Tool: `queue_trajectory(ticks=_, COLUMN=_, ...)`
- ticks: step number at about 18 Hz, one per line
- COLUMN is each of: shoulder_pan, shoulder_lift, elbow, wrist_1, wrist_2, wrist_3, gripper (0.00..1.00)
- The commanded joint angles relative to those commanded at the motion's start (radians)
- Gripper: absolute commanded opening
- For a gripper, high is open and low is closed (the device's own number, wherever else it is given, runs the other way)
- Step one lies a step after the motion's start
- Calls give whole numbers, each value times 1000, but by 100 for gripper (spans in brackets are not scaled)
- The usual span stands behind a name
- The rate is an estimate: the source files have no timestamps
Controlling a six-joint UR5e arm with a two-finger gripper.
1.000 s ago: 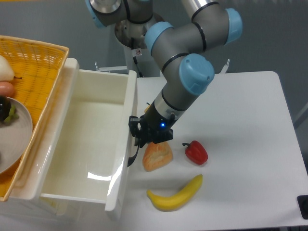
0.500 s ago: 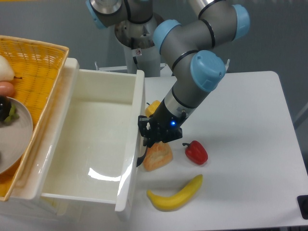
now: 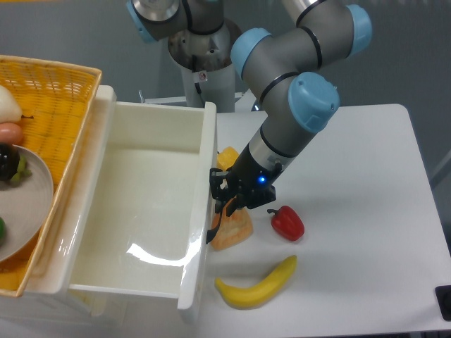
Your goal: Slide the top white drawer open
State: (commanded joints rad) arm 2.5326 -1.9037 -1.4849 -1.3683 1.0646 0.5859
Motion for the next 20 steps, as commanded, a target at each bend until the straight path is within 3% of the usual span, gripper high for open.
queue_trajectory(ticks=1, shoulder_pan=0, shoulder_lift=0, elbow=-2, wrist_1=0, wrist_2=0, wrist_3=12, gripper=70)
queue_trajectory(ticks=7, shoulder_pan=9, shoulder_lift=-2, elbow=-2, wrist_1=0, wrist_2=3, wrist_3=25, gripper=92)
queue_trajectory(ticks=15, shoulder_pan=55, shoulder_lift=2, elbow=3, wrist_1=0, wrist_2=-2, wrist_3=54, gripper=98)
queue_trajectory(ticks=20, shoulder_pan=120, shoulder_lift=8, elbow=6, wrist_1=-2, wrist_2=5, wrist_3=181, gripper=100)
